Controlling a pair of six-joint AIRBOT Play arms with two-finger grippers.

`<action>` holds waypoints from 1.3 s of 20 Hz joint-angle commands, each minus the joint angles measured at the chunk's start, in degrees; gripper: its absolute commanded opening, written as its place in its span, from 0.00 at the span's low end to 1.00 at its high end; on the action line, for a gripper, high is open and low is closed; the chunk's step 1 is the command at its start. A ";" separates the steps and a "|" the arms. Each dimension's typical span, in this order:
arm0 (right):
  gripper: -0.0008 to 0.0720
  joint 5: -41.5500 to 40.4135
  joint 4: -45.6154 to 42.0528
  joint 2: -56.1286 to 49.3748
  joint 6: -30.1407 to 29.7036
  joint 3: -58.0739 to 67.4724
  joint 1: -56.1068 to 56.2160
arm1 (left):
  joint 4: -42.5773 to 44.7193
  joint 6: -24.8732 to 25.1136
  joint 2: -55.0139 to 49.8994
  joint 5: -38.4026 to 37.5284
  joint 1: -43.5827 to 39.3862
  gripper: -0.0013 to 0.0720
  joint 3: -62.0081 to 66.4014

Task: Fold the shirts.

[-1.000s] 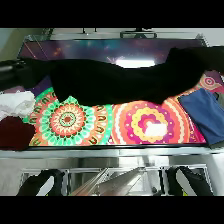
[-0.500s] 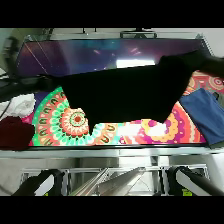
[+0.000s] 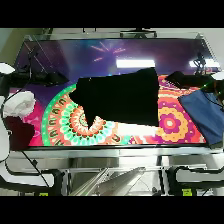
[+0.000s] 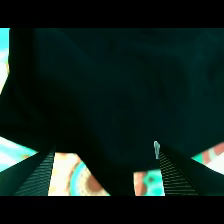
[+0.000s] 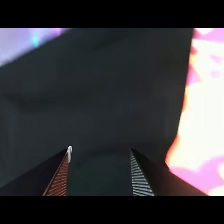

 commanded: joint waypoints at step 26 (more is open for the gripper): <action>0.03 -4.57 -6.78 5.35 1.22 -29.92 9.25 | 0.57 -0.42 -2.78 4.37 -21.68 0.05 -21.79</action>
